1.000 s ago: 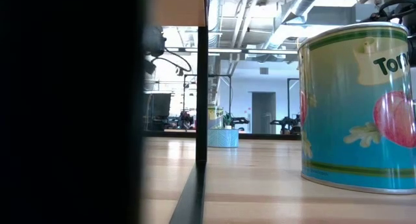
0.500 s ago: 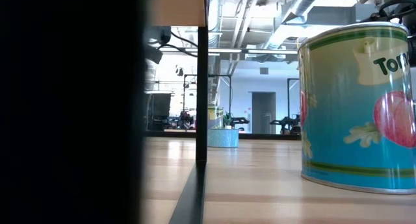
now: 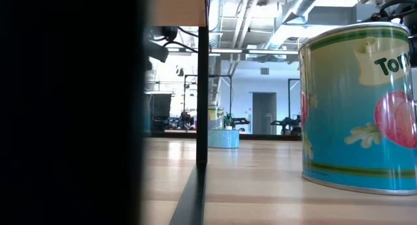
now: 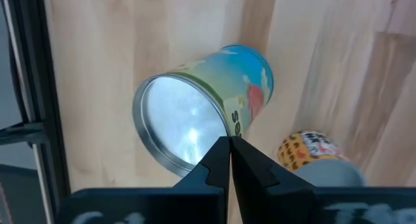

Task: Pick and place cans onto a shelf
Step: Put the canned tomatoes on the shelf

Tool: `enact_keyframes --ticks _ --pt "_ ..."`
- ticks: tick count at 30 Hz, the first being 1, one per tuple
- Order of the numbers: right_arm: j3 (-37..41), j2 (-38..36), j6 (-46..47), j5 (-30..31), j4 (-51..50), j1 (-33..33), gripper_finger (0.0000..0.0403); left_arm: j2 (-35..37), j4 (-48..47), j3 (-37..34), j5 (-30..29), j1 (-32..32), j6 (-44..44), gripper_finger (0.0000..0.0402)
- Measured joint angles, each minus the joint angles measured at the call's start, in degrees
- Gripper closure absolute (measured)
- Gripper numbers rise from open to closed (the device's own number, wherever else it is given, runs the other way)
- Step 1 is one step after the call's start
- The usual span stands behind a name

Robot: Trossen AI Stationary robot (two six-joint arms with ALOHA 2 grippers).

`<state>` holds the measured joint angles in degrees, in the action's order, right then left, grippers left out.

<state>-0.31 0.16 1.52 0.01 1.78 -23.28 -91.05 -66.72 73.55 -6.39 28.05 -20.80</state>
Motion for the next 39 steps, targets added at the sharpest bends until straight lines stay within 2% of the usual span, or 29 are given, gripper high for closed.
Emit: enact_keyframes --ticks 23,39 --pt "0.0 0.0 0.0 0.0 0.0 0.0 0.0354 0.0 0.3 0.0 1.6 -8.6 7.3 0.0401" --pt "0.0 0.0 0.0 0.0 0.0 0.0 0.0354 0.0 3.4 -0.3 4.1 -10.7 8.6 0.0394"
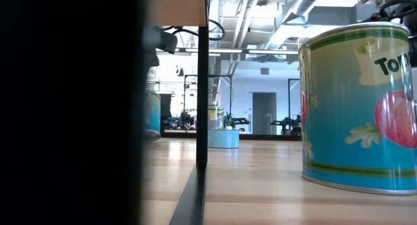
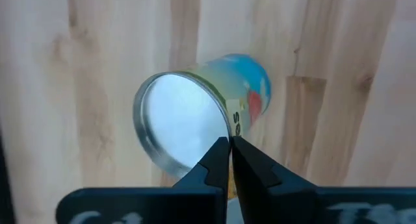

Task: Pick and place cans onto a shelf
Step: Put the canned tomatoes on the shelf

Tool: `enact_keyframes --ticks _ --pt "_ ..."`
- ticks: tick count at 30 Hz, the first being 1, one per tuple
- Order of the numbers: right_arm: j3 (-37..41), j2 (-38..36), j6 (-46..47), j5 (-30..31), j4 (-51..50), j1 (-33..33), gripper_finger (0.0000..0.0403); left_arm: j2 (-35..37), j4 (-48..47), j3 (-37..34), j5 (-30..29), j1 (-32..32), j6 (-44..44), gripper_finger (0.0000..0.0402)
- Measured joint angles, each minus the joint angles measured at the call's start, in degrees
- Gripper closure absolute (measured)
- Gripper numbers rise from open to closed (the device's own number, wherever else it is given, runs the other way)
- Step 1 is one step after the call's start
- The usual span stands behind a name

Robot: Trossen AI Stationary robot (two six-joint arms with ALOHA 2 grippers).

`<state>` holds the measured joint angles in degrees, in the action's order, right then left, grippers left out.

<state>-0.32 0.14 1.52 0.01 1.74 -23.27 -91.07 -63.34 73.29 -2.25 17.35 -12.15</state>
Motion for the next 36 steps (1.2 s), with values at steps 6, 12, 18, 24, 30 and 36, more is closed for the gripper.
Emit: enact_keyframes --ticks 6,12,18,24,30,36 --pt "0.0 0.0 0.0 0.0 0.0 0.0 0.0354 -0.1 1.7 -1.6 0.3 -1.3 0.6 0.0398" --pt "0.0 0.0 0.0 0.0 0.0 0.0 0.0354 -0.1 2.5 -1.6 0.0 -2.7 2.3 0.0376" --pt "0.0 0.0 0.0 0.0 0.0 0.0 0.0354 -0.1 2.9 -1.6 -1.2 -3.9 0.7 0.0331" --pt "0.0 0.0 0.0 0.0 0.0 0.0 0.0354 -0.1 3.3 -1.6 -5.6 -4.9 -4.0 0.0298" --pt "0.0 0.0 0.0 0.0 0.0 0.0 0.0354 0.0 5.0 -4.7 -2.8 -4.9 -4.0 0.0295" --pt "0.0 0.0 0.0 0.0 0.0 0.0 0.0354 0.3 9.5 -8.6 -8.1 -5.8 -4.2 0.0316"
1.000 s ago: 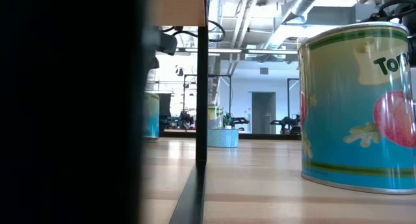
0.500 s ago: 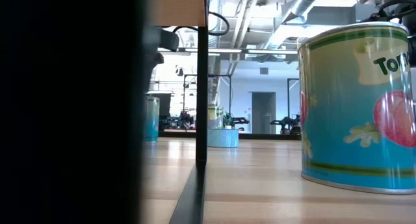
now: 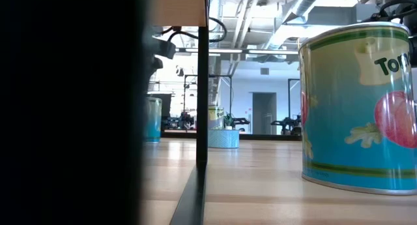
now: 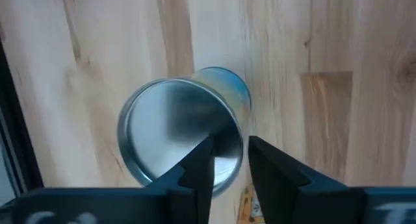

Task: Pick and place cans onto a shelf
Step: Put the canned tomatoes on the shelf

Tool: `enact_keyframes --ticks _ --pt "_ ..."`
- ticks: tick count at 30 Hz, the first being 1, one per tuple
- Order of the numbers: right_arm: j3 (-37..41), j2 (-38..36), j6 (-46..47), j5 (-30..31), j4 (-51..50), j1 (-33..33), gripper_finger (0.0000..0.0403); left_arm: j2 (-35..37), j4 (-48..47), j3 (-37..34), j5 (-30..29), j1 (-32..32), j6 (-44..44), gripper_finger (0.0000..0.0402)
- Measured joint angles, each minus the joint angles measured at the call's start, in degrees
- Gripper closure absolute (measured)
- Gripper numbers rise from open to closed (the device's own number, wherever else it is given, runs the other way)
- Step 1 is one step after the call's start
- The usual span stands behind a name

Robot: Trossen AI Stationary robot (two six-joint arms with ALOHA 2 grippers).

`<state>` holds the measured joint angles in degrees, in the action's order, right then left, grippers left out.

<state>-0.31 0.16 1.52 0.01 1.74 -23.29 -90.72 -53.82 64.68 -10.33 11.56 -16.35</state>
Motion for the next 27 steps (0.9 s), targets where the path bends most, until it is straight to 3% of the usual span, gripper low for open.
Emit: enact_keyframes --ticks 5,10,21,27 --pt "0.0 0.0 0.0 0.0 0.0 0.0 0.0354 -0.1 1.1 0.5 1.1 -0.2 -1.2 0.0387" --pt "0.0 0.0 0.0 0.0 0.0 0.0 0.0354 -0.7 -6.2 5.1 2.3 -1.7 3.2 0.04" --pt "0.0 0.0 0.0 0.0 0.0 0.0 0.0354 -0.5 -22.6 29.2 -3.6 -9.9 17.2 0.0401" --pt "0.0 0.0 0.0 0.0 0.0 0.0 0.0354 -0.4 -34.4 40.7 -3.9 -18.9 22.5 0.0401"
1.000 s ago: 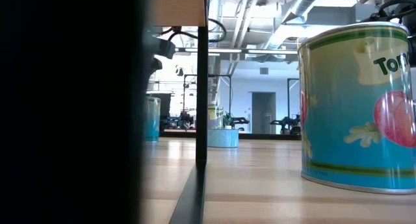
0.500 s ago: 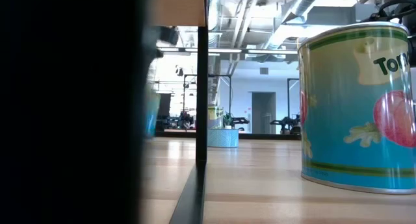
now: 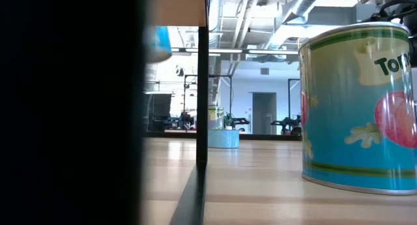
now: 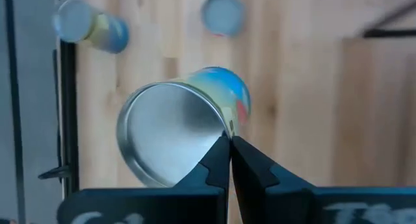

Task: Pick and place cans onto a shelf
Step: Put the canned tomatoes on the shelf

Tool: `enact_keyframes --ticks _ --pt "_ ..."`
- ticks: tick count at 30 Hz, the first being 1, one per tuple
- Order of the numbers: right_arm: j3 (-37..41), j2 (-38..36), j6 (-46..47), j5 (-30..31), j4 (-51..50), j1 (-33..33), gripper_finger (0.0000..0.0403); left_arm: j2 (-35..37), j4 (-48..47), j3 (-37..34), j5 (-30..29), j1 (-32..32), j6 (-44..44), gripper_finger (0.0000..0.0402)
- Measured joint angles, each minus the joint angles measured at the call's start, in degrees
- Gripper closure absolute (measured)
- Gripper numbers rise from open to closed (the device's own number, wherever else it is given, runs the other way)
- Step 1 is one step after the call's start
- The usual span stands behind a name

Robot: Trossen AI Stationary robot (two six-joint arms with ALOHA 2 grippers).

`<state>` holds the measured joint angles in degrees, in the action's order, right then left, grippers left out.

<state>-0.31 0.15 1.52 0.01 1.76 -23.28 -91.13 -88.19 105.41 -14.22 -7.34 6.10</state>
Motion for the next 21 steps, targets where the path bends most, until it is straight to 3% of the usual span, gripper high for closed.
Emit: enact_keyframes --ticks 6,10,18,21 --pt "0.0 0.0 0.0 0.0 0.0 0.0 0.0354 0.3 -1.8 4.8 3.9 -11.8 6.5 0.0401" --pt "0.0 0.0 0.0 0.0 0.0 0.0 0.0354 0.5 -1.9 4.9 6.7 -18.9 16.4 0.0401" --pt "0.0 0.0 0.0 0.0 0.0 0.0 0.0354 1.0 -1.6 4.5 4.3 -32.4 38.2 0.0401" --pt "0.0 0.0 0.0 0.0 0.0 0.0 0.0354 2.9 -1.9 0.6 3.8 -36.9 46.9 0.0401"
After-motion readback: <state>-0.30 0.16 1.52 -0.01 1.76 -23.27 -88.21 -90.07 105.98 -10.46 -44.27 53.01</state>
